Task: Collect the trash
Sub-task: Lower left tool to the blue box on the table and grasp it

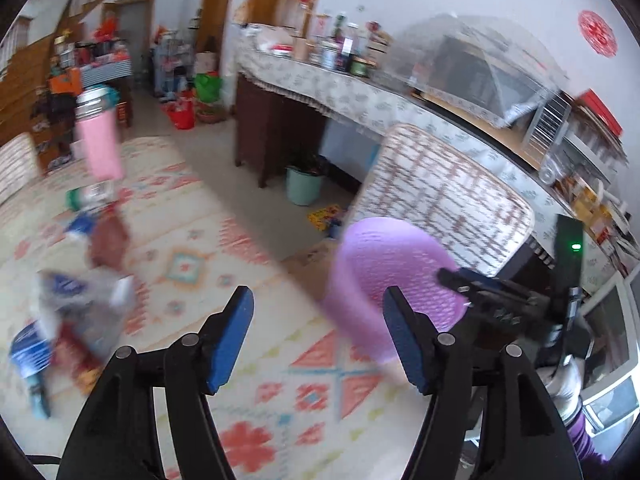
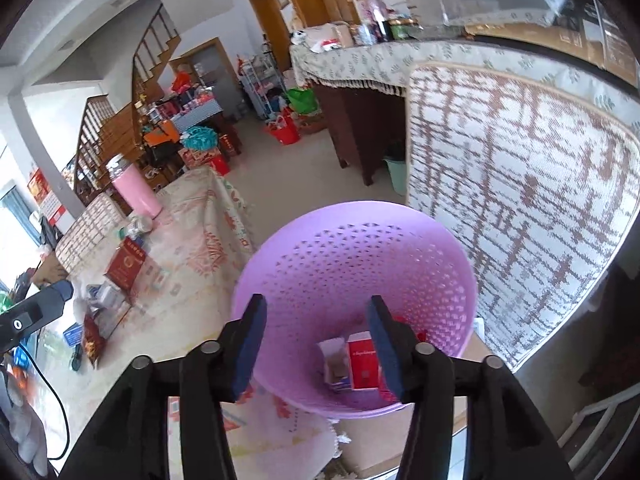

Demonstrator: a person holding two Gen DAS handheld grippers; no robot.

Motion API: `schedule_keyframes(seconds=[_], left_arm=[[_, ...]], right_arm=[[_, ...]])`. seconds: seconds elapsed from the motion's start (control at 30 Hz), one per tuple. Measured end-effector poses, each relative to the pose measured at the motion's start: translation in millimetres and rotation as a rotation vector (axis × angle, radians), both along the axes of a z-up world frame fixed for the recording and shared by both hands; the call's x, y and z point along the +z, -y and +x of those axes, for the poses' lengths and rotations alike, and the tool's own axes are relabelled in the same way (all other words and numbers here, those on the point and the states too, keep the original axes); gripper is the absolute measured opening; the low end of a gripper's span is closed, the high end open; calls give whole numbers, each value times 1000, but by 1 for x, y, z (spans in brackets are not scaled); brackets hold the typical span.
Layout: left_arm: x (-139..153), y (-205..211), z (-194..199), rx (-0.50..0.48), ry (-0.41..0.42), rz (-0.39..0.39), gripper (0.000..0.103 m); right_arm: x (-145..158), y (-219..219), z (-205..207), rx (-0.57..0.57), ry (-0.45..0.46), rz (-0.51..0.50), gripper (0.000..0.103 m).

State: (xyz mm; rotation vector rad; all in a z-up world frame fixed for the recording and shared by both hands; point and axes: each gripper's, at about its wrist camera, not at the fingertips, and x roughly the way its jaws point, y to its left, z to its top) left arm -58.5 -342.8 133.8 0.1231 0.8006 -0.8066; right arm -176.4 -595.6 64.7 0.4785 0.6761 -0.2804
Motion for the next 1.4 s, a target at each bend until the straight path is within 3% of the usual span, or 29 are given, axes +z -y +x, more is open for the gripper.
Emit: schedule_keyframes(seconds=[0.33, 0.53, 0.73, 1.0, 1.27, 1.4], left_arm=[[-21, -170, 68, 348, -21, 39, 71], [-42, -224, 127, 432, -65, 40, 71], [-68, -254, 183, 456, -164, -22, 72], [-96, -248, 208, 363, -322, -97, 72], [-96, -226, 158, 115, -376, -83, 72], [-85, -218, 123, 30, -321, -39, 72]], right_arm=[[9, -74, 18, 122, 1, -28, 68], [-2, -120, 32, 196, -32, -28, 68], [-14, -147, 48, 240, -68, -19, 68], [-28, -171, 75, 293, -98, 14, 68], [-38, -182, 82, 322, -115, 33, 68], [-41, -183, 81, 331, -120, 50, 68]])
